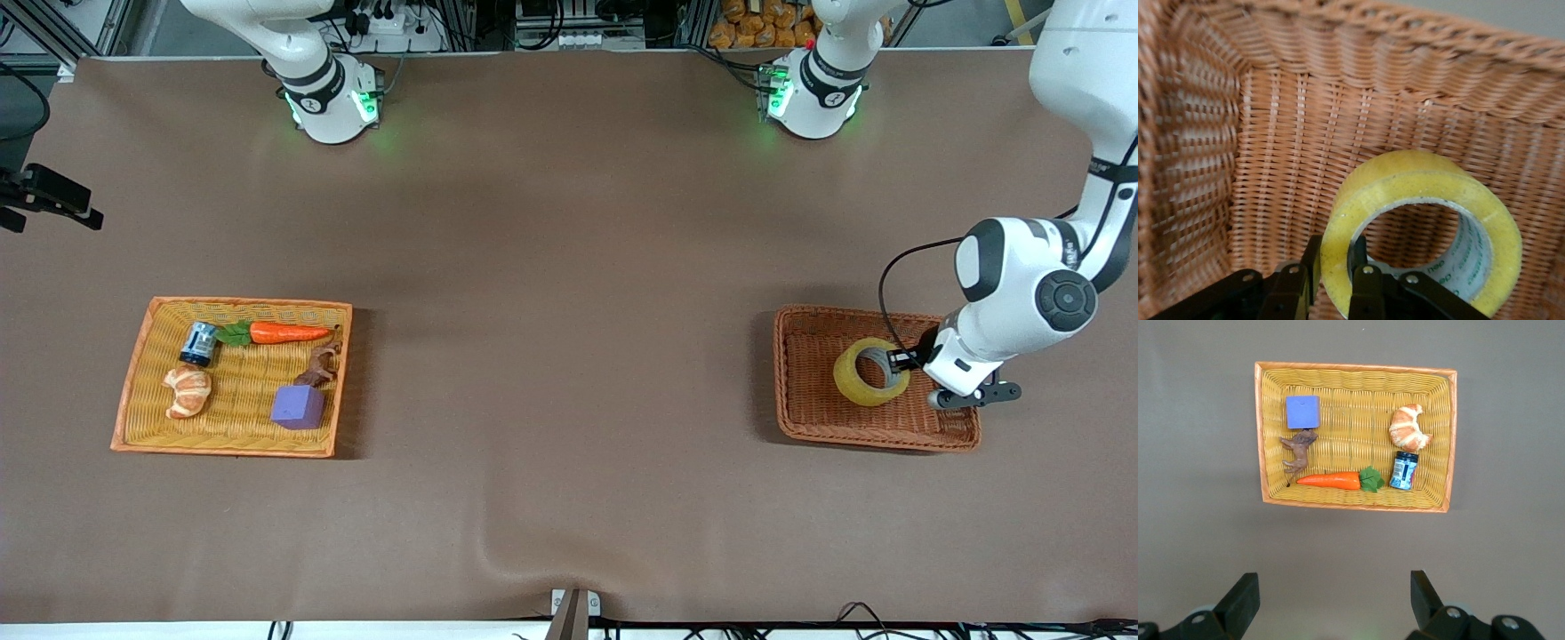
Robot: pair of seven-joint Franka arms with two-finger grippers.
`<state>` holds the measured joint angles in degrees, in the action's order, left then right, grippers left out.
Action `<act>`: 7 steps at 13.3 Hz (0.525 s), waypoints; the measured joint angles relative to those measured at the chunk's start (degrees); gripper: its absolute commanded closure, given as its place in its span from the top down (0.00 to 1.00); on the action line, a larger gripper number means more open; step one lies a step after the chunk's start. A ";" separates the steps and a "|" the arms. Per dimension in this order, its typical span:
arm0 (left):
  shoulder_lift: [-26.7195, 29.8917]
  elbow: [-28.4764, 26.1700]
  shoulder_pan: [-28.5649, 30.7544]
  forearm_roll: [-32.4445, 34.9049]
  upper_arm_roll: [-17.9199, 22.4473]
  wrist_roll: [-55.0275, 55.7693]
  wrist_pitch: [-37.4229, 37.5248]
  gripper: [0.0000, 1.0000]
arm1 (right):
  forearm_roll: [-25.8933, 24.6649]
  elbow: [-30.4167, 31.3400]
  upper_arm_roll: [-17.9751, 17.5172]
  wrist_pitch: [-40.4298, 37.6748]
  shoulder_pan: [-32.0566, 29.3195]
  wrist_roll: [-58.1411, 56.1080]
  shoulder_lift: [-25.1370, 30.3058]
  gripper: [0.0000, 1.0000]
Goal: Transfer tape with both arms
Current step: 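Open the left gripper to release the tape in the basket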
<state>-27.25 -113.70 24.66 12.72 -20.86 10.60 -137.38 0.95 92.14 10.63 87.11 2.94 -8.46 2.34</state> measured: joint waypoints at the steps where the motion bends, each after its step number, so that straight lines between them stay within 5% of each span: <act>1: -0.30 0.01 0.07 0.00 -0.04 -0.08 -0.83 1.00 | 0.04 0.00 -0.02 0.00 0.00 0.01 0.00 1.00; 4: 1.84 3.49 -0.08 0.00 -1.03 -1.57 -0.65 1.00 | 0.04 0.02 0.08 -0.02 -0.15 0.01 0.00 1.00; 7: 7.46 11.12 -0.16 0.01 -4.56 -2.15 8.43 1.00 | 0.05 0.01 0.13 -0.04 -0.25 0.01 0.02 1.00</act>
<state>-19.78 -102.58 24.50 12.72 -25.42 8.45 -128.94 1.00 92.15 10.76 87.07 2.69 -8.46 2.36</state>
